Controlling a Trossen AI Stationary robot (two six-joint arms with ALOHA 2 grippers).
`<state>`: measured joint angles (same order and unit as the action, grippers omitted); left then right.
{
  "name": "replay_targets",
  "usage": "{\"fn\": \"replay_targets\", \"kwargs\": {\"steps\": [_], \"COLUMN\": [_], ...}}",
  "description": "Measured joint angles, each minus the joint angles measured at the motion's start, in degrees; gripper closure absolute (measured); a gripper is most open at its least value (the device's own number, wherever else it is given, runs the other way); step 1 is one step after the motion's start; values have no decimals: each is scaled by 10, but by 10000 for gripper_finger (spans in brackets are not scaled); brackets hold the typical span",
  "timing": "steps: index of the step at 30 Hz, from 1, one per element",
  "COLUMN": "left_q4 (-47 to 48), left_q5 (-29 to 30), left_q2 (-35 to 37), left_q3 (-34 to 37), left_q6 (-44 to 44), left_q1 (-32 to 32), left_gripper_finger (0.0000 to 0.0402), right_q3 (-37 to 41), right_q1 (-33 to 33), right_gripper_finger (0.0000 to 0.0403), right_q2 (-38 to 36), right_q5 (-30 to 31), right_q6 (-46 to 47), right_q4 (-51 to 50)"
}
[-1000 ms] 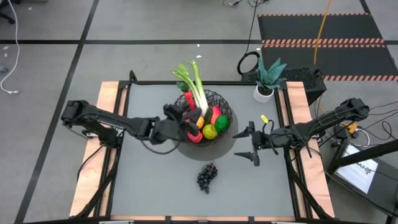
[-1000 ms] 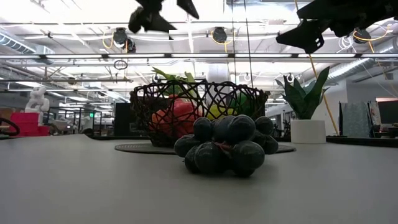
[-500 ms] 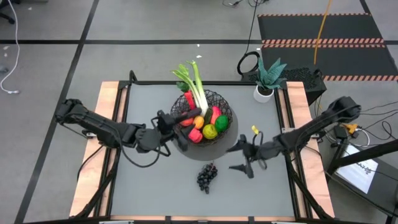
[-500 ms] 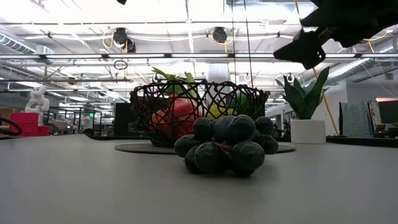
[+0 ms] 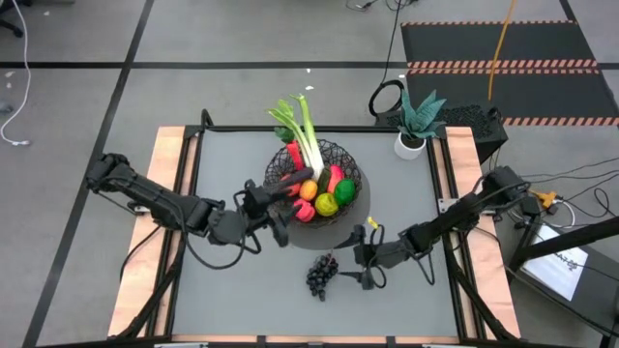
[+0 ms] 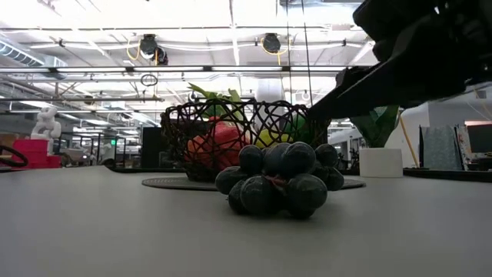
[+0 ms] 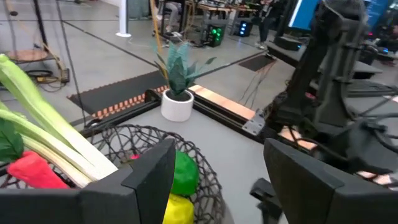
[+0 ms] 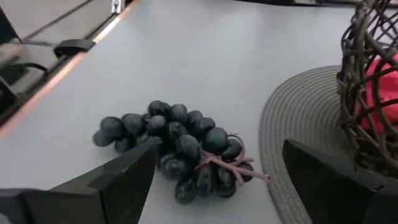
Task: Build produce basket
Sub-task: Put the black grapes into the black woven basket
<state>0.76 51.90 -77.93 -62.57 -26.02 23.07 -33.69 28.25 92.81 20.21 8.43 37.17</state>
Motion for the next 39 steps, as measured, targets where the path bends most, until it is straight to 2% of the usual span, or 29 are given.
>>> {"fn": "replay_targets", "kwargs": {"steps": [4,9,15,22,27,32,39], "left_q4": [2,1,4,4,9,10,12], "left_q5": [0,0,0,0,0,0,0], "left_q2": [-6,-5,-6,-6,-6,-6,-6], "left_q3": [0,0,0,0,0,0,0], "left_q6": [-2,-11,-13,-18,-27,-28,-24], "left_q1": [12,24,34,46,56,62,63], "left_gripper_finger": [158,158,158,158,158,158,158], "right_q3": [0,0,0,0,0,0,0], "right_q1": [-9,-32,-53,-97,-102,-108,-109], "right_gripper_finger": [62,62,63,63,70,104,177], "right_q2": [25,44,46,55,85,124,119], "right_q5": [5,-67,-73,-164,-178,-190,-191], "right_q6": [-20,-43,-59,-27,-36,-28,-17], "right_q4": [24,31,47,51,74,110,116]}}
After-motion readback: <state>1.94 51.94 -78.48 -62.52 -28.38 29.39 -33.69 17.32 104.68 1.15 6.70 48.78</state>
